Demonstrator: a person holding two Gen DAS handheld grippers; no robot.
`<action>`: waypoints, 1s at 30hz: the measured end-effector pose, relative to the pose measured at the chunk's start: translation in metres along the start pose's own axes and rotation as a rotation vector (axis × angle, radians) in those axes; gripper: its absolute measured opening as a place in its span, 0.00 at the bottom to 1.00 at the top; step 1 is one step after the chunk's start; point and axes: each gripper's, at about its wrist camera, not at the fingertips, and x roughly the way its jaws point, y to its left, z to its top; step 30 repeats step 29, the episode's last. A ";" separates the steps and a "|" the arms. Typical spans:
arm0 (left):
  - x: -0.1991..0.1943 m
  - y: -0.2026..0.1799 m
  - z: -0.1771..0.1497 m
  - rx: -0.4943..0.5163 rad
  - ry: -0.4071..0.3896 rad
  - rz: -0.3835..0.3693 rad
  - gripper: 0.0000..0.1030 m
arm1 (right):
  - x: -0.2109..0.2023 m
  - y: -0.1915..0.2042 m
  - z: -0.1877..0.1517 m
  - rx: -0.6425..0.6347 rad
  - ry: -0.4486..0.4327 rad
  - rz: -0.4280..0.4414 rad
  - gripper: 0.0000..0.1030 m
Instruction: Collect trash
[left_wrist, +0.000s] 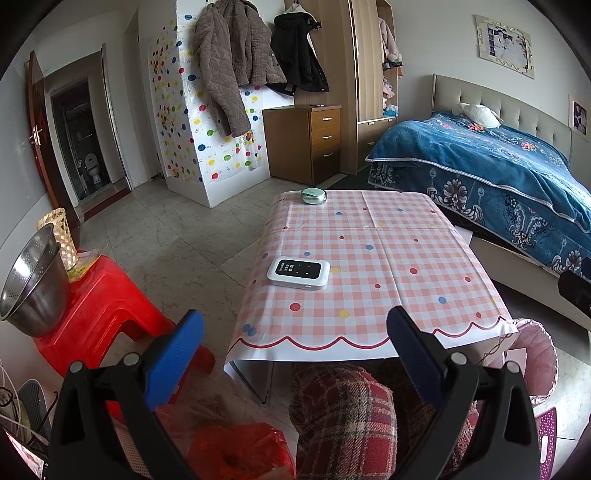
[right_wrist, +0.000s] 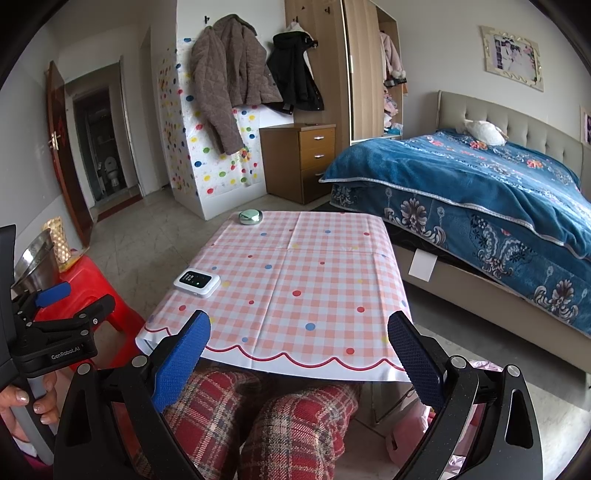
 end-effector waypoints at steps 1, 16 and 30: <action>0.000 0.000 0.000 -0.001 0.000 0.001 0.93 | 0.000 0.000 0.000 0.000 0.000 0.000 0.93; -0.003 -0.004 0.002 0.001 -0.003 0.000 0.93 | 0.000 -0.001 0.001 -0.001 0.001 0.000 0.93; 0.048 -0.019 -0.016 -0.056 0.015 -0.061 0.94 | 0.038 -0.002 -0.010 0.019 0.083 -0.003 0.93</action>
